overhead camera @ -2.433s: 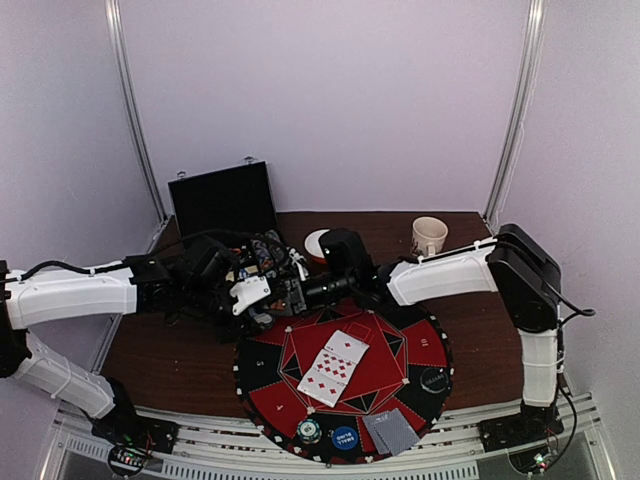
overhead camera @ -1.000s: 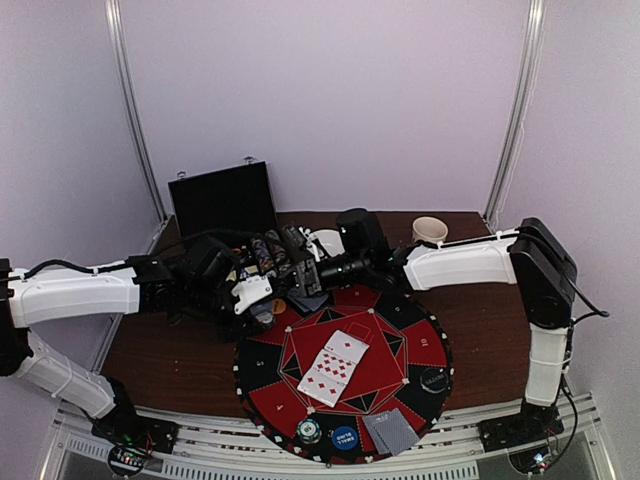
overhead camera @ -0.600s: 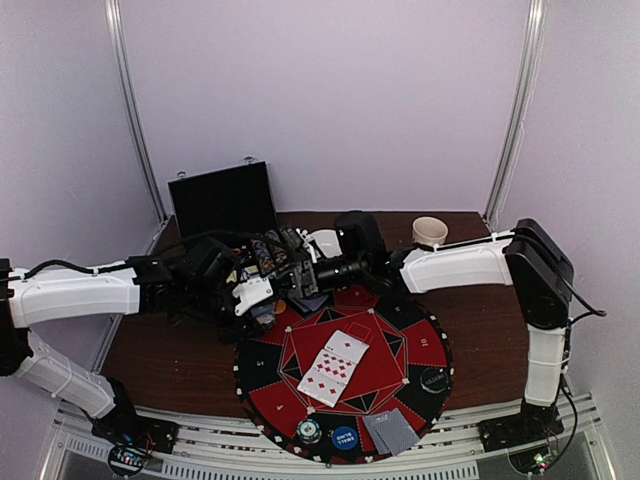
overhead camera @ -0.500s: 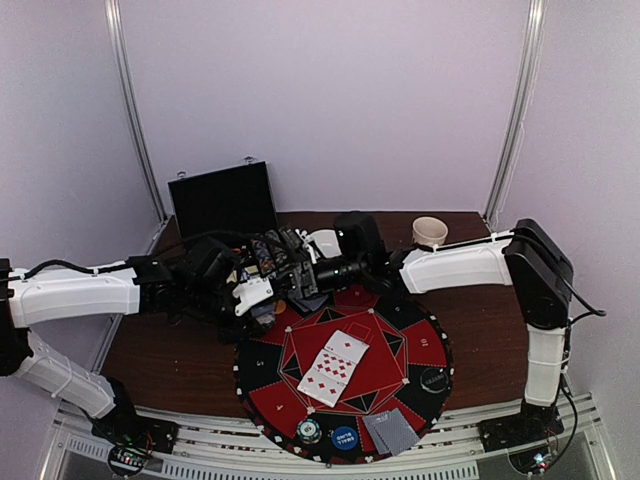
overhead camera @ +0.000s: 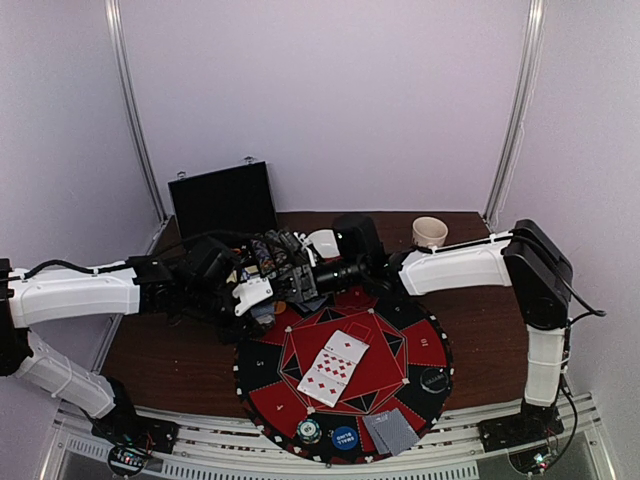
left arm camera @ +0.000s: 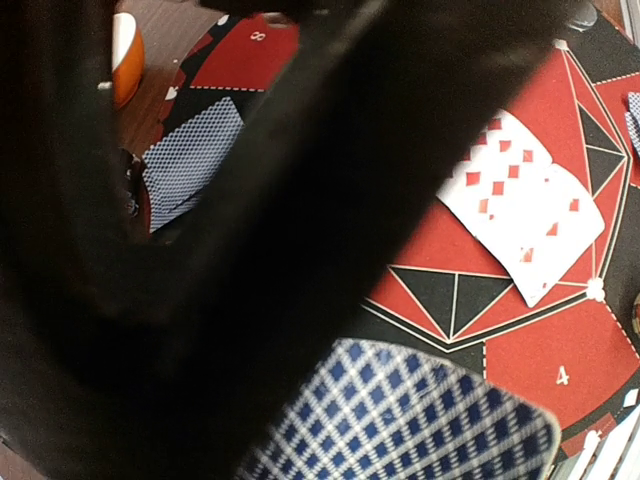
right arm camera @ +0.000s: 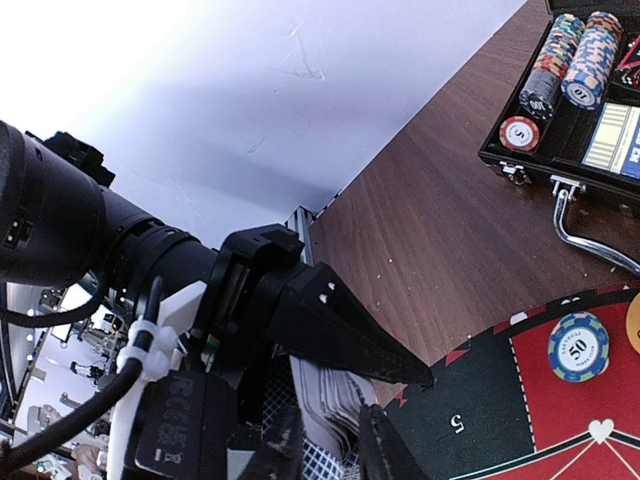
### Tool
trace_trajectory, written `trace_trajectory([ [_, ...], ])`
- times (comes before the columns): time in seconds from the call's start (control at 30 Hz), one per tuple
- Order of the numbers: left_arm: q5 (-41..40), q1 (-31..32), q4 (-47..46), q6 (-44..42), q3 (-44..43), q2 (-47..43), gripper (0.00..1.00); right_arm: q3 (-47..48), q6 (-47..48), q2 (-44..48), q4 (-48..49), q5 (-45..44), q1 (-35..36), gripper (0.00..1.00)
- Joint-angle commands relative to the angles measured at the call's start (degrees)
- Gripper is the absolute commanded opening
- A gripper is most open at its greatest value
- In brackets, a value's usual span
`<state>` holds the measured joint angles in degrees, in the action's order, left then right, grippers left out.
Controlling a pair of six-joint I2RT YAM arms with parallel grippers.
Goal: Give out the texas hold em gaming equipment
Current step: Pick up the poker card from the face-down deck piles.
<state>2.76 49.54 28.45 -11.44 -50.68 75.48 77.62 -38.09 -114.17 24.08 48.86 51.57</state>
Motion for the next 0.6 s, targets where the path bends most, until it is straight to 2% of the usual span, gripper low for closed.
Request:
trace_trajectory([
  [0.0, -0.14, -0.22, -1.82, 0.22, -0.65, -0.41, 0.4, -1.15, 1.37, 0.59, 0.22, 1.46, 0.72, 0.19],
  [0.23, -0.05, -0.23, -1.81, 0.26, -0.65, -0.4, 0.4, -1.29, 3.28, 2.11, -1.93, 0.82, 0.59, 0.07],
  [0.3, -0.05, -0.19, -1.8, 0.26, -0.65, -0.4, 0.4, -1.24, 4.31, 2.64, -3.31, 0.11, 0.56, 0.0],
  [0.57, 0.05, -0.23, -1.79, 0.28, -0.63, -0.42, 0.4, -2.58, 7.85, 6.35, -6.63, -4.8, -0.42, 0.0],
])
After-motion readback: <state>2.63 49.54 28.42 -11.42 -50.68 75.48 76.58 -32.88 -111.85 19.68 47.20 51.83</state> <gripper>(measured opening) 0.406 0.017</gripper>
